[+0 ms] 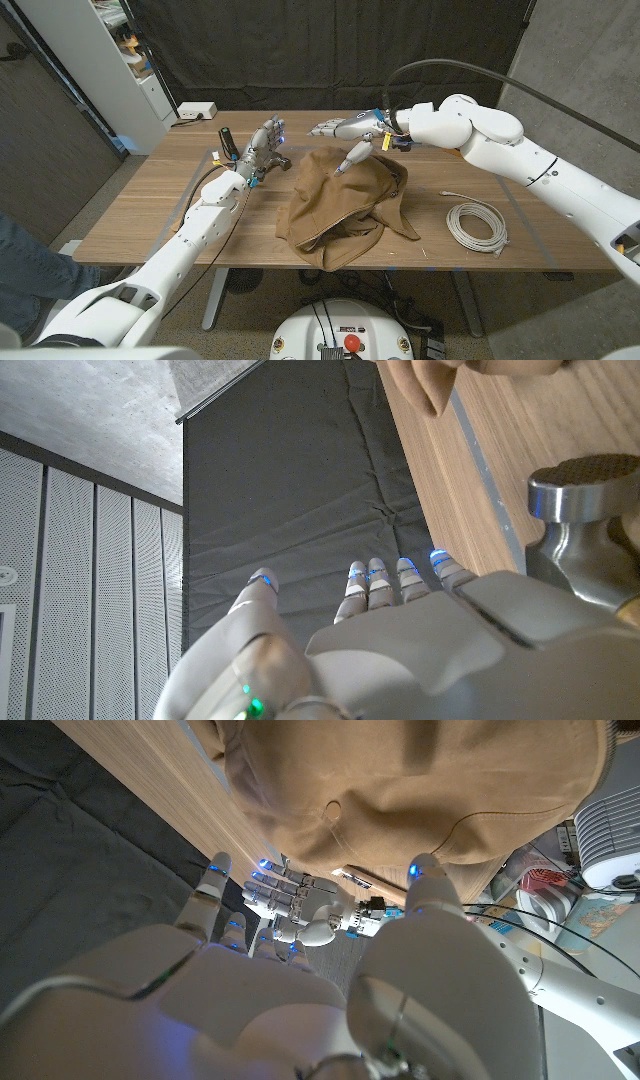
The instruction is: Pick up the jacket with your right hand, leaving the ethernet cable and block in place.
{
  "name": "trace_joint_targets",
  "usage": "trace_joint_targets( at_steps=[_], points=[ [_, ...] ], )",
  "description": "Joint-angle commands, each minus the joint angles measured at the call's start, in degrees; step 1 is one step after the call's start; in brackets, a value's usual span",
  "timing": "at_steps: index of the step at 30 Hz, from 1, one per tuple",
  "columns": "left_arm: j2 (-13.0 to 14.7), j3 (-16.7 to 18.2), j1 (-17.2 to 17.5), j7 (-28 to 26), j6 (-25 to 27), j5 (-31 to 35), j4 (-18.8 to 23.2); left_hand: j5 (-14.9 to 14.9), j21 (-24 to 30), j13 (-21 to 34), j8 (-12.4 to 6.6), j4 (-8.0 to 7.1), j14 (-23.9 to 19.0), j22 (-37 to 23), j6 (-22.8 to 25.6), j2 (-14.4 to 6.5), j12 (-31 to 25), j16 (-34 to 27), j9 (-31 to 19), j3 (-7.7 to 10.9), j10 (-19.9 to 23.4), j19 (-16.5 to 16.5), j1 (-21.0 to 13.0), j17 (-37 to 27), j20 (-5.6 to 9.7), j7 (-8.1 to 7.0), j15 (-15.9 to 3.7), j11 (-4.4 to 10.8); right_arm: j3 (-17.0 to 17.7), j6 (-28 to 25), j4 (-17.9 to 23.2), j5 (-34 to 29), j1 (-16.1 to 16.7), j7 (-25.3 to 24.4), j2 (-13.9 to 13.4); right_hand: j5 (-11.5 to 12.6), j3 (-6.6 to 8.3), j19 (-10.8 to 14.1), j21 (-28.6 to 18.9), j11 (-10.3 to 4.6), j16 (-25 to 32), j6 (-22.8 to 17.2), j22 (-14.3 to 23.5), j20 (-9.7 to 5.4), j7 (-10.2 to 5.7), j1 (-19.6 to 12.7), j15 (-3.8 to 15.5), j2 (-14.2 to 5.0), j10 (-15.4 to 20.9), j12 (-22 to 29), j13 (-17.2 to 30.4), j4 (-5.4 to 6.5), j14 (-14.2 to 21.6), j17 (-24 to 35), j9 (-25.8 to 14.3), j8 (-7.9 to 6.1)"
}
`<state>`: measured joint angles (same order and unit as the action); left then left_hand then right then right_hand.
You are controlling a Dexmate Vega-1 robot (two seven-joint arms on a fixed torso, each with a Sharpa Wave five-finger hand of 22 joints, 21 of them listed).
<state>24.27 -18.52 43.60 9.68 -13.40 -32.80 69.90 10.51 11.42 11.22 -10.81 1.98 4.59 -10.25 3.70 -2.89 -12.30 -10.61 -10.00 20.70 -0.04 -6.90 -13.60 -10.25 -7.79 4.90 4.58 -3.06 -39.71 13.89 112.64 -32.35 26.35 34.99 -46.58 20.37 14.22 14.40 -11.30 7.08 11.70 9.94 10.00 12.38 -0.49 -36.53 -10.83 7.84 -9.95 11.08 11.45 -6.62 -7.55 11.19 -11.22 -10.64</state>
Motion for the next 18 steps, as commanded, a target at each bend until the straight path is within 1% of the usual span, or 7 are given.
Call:
trace_joint_targets(
  at_steps=[1,4,18],
  points=[
    [-0.28,0.14,-0.49,0.35,-0.79,-0.12,-1.14,0.02,0.2,0.02,-0.14,0.22,-0.41,-0.26,0.26,-0.4,-0.03,-0.26,-0.28,0.12,0.25,0.24,0.07,-0.2,-0.35,0.17,0.2,-0.33,-2.14,-0.77,-1.86,-2.28,-1.23,1.49,2.02,0.37,-0.25,0.58,-0.28,0.33,0.25,2.03,0.15,0.17,0.32,0.23,-0.11,-0.08,-2.25,0.45,0.15,-0.08,0.31,0.16,0.01,-0.59],
    [-0.43,0.29,-0.34,0.17,-1.5,-0.04,-1.14,0.02,0.23,0.02,-0.15,0.25,-0.48,-0.26,0.34,-0.41,-0.09,-0.28,-0.28,0.11,0.42,0.32,0.08,-0.2,-0.3,0.15,0.1,-0.3,-2.33,-1.11,-2.24,-2.41,-1.22,1.69,2.22,0.43,-0.32,0.62,-0.25,0.25,0.25,1.89,0.14,0.18,0.39,0.23,-0.07,-0.12,-2.12,0.51,0.15,-0.06,0.3,0.16,0.01,-0.64],
    [-0.03,0.26,0.19,-0.39,-0.66,0.1,-0.03,0.03,0.26,0.02,-0.26,0.35,-0.73,-0.26,0.86,-0.49,-0.19,-0.34,-0.28,0.1,0.77,0.43,0.12,-0.2,-0.33,0.06,-0.02,-0.22,-3.69,-2.08,-3.08,-4.02,-1.34,3.19,2.77,0.65,-0.53,0.72,-0.14,0.21,0.29,1.5,0.09,0.19,0.45,0.17,-0.03,-0.3,-1.84,0.62,0.12,0.0,0.43,0.15,0.02,-0.78]
  ],
)
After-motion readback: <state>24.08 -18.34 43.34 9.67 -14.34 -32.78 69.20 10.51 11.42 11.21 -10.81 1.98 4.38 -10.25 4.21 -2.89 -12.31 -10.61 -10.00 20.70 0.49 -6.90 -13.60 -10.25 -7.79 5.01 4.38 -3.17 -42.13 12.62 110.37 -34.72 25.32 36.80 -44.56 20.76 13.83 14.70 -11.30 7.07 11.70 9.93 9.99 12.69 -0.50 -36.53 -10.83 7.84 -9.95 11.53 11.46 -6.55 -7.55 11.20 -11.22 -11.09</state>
